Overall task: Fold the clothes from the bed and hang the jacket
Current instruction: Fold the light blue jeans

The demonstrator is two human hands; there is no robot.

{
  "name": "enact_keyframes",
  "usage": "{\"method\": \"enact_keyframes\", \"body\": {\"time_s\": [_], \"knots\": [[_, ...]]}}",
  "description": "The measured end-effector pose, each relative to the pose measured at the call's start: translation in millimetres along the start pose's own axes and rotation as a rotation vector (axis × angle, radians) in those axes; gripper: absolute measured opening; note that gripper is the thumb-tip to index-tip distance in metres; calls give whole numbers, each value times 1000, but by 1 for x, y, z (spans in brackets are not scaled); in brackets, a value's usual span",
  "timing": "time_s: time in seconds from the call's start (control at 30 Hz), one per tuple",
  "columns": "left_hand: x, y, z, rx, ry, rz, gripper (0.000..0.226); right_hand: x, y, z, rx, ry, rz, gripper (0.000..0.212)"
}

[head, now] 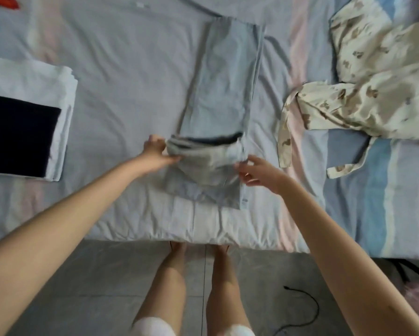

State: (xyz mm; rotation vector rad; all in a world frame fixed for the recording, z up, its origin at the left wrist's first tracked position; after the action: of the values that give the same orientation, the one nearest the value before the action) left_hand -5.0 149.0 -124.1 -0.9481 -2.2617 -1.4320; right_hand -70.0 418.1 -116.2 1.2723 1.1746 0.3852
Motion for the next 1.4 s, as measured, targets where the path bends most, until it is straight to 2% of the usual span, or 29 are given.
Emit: {"method": "enact_keyframes", "body": {"time_s": [0.03,0.1,0.17,0.23,0.3,0.4,0.47,0.53,0.6,0.63,0.73,0.83,0.97,1.07,1.2,1.3,1.33,1.4], "knots": [[-3,-23,4,40,-12,13,45,0,-27,-13,103,84,-6,40],[-20,-65,29,29,138,4,49,13,-78,-26,247,233,-9,58],[-56,-105,59,56,337,-58,49,43,-135,-29,356,160,-4,47],[-61,-111,59,158,439,-36,38,52,-143,-33,456,60,-43,31],[-69,-108,61,197,461,10,30,60,-147,-28,473,100,-107,35],[-101,-79,73,294,338,90,45,85,-136,-3,483,334,-83,49],[-120,-49,83,330,230,109,49,95,-116,7,597,418,-85,47],[-129,-28,99,265,281,99,43,99,-97,14,684,358,-89,34],[-136,-18,106,260,409,103,38,104,-91,23,683,201,-88,25],[-138,-16,105,289,428,110,37,106,-91,31,657,172,-80,30],[-142,-24,102,319,388,95,45,108,-89,48,658,357,-120,51],[-146,-29,107,246,508,138,47,126,-87,56,728,247,-111,48],[-155,-19,111,252,554,137,45,134,-80,68,895,222,-36,37],[-159,-9,111,303,483,159,51,138,-70,76,998,173,-39,34],[-158,-5,112,373,284,148,49,149,-68,83,987,197,-20,35],[-153,-1,115,437,246,125,54,146,-73,81,990,196,-47,39],[-147,4,114,482,138,161,63,143,-71,82,1017,272,-71,44],[-125,14,118,504,-194,349,88,125,-66,93,1032,600,-221,67]]}}
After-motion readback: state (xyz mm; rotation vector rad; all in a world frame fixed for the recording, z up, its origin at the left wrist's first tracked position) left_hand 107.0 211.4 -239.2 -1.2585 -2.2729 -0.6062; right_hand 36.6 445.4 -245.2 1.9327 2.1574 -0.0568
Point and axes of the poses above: each hand's wrist, its own y-axis away from the middle knuckle, its own z-axis out of the palm, x = y × z, the point moved 8 cm from there along -y, towards the middle knuckle, and after that the axes turned 12 degrees about y, right-handed, at the moved point
